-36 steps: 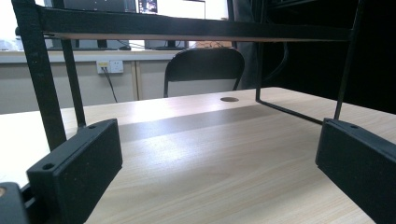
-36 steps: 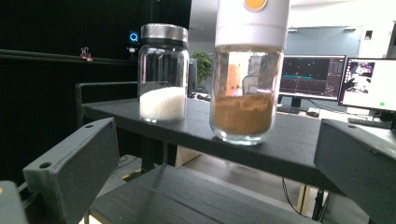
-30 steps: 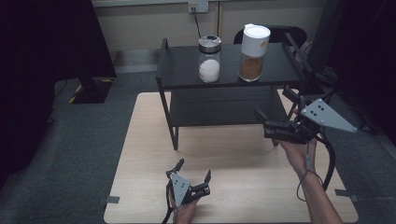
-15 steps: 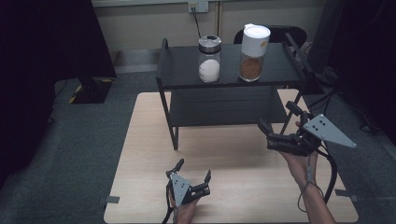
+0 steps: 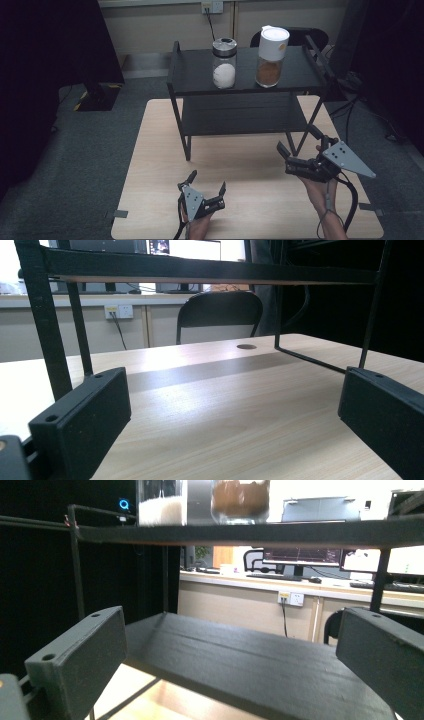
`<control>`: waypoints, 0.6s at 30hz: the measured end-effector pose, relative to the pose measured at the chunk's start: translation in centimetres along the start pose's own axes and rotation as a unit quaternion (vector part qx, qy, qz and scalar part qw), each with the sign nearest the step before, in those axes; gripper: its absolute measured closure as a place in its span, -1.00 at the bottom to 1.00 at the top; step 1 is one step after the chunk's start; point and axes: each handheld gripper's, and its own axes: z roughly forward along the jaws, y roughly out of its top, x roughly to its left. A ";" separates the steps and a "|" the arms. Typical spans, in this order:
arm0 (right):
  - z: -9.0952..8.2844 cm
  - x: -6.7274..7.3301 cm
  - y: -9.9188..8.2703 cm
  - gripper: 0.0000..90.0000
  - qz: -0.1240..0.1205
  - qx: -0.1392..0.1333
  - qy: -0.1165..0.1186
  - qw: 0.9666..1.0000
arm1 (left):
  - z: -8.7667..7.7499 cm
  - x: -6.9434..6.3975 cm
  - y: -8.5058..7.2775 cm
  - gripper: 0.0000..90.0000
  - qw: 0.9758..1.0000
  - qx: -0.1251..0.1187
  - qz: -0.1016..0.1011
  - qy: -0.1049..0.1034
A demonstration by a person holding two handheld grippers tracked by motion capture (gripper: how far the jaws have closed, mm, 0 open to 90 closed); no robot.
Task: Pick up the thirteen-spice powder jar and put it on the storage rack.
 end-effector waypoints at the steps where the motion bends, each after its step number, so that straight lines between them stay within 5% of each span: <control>1: -0.1 0.0 -0.2 -1.00 0.000 0.002 -0.001 1.000 | 0.0 0.0 0.0 -1.00 1.000 0.000 0.000 0.000; 18: -1.7 1.1 -4.0 -1.00 0.006 0.015 -0.020 1.000 | 0.0 0.0 0.0 -1.00 1.000 0.000 0.000 0.000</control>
